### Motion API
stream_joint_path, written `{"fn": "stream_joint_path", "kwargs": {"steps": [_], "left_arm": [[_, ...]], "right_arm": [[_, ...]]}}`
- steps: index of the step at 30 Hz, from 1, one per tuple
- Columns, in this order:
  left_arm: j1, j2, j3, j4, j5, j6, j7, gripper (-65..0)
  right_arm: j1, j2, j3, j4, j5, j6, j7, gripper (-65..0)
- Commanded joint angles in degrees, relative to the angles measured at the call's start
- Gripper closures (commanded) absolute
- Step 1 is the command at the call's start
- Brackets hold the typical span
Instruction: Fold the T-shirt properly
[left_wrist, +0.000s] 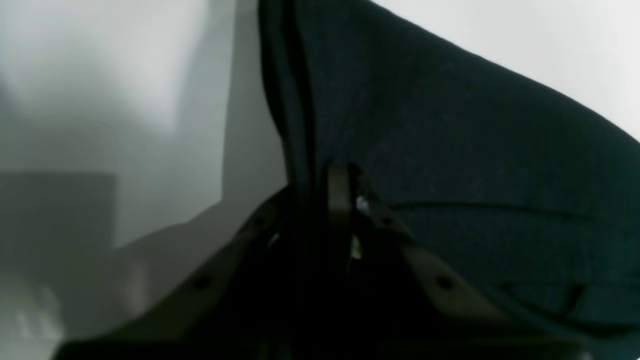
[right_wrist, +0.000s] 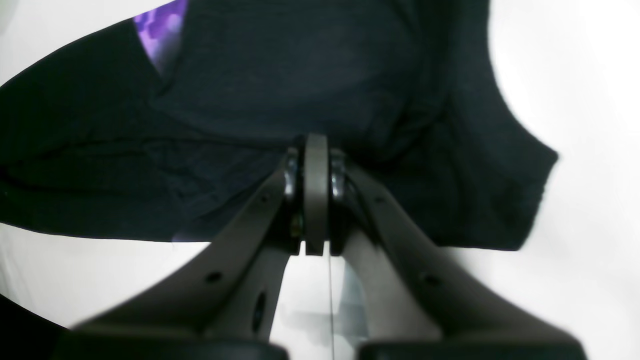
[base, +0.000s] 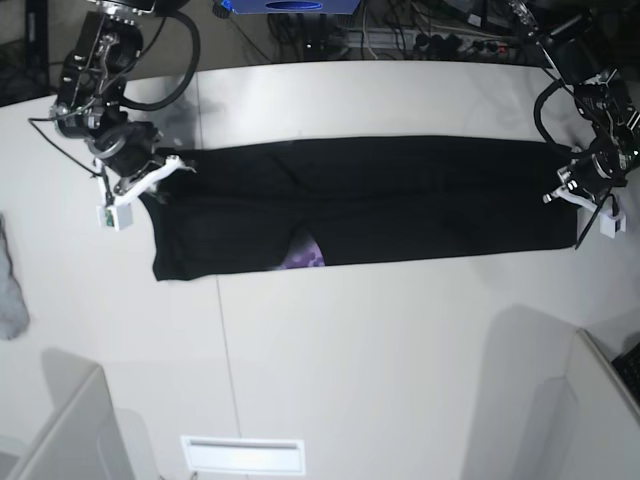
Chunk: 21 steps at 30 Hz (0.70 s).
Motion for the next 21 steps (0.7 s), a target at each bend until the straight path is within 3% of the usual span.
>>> {"fn": "stream_joint_path", "kwargs": {"steps": [1, 12, 15, 21], "left_arm": [[-0.52, -2.08, -0.03, 2.49, -0.51, -0.30, -0.62, 0.0], [4.32, -1.55, 0.41, 17.17, -0.51, -0.12, -0.18, 0.0], [5.37, -1.29, 3.84, 20.16, -0.51, 0.05, 0.26, 0.0], [5.55, 2.05, 7.35, 27.28, -0.51, 5.24, 4.75, 0.0]], "right_arm": [[0.44, 0.40, 0.08, 1.06, 1.03, 0.32, 1.04, 0.0], [0.70, 0.40, 0.08, 0.80, 0.94, 0.23, 1.12, 0.0], [0.87, 0.40, 0.08, 0.80, 0.94, 0.23, 1.21, 0.0], [1.75, 0.40, 0.17, -2.19, 0.94, 0.23, 1.12, 0.0]]}}
